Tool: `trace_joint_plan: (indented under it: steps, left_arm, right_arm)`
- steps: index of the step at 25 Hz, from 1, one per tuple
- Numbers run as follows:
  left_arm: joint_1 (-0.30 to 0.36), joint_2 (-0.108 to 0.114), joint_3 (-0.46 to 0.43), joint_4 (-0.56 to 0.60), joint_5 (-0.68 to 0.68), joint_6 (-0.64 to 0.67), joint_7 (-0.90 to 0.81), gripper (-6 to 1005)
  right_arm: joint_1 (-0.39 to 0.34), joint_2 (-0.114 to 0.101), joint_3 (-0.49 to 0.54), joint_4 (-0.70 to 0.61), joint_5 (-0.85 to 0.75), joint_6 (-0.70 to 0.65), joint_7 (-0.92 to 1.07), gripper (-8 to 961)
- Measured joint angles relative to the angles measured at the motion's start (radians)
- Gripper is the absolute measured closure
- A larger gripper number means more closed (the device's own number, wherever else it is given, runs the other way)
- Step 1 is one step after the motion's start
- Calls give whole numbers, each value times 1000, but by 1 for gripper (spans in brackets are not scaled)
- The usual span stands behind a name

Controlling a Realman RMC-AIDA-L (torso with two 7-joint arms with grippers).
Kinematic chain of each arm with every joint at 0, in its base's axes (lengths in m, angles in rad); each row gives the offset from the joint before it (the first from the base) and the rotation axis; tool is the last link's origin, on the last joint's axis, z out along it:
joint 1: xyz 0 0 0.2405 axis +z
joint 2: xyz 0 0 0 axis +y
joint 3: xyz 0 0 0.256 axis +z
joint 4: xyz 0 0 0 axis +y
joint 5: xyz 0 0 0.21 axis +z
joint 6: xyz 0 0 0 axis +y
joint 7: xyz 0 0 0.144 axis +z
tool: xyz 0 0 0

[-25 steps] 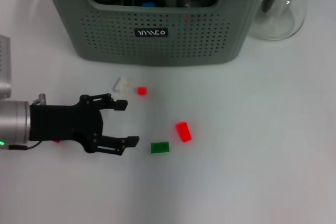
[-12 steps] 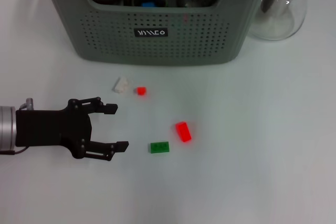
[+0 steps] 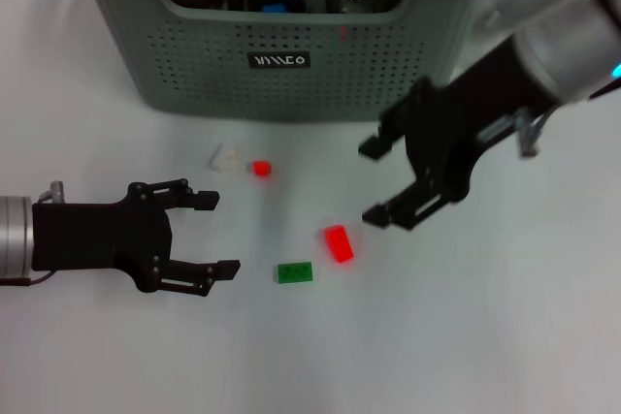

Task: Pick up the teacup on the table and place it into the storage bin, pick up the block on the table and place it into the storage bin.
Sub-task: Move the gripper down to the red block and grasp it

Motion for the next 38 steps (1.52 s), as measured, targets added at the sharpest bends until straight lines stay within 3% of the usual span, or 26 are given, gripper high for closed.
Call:
trace_joint_plan:
  steps: [9,17,38]
  left_arm:
    - [1,-2,0,-8,1,-7,11,79]
    - [1,-7,0,-13,-6,-8,7,80]
    - [2,-17,0,-15,-8,-22,3,80]
  right_arm:
    - [89,4,-284,256,-75,276,0,195]
    - [158,12,-509,394,-76,464,6,194]
    - [171,20,-611,440,-56,555,9,198]
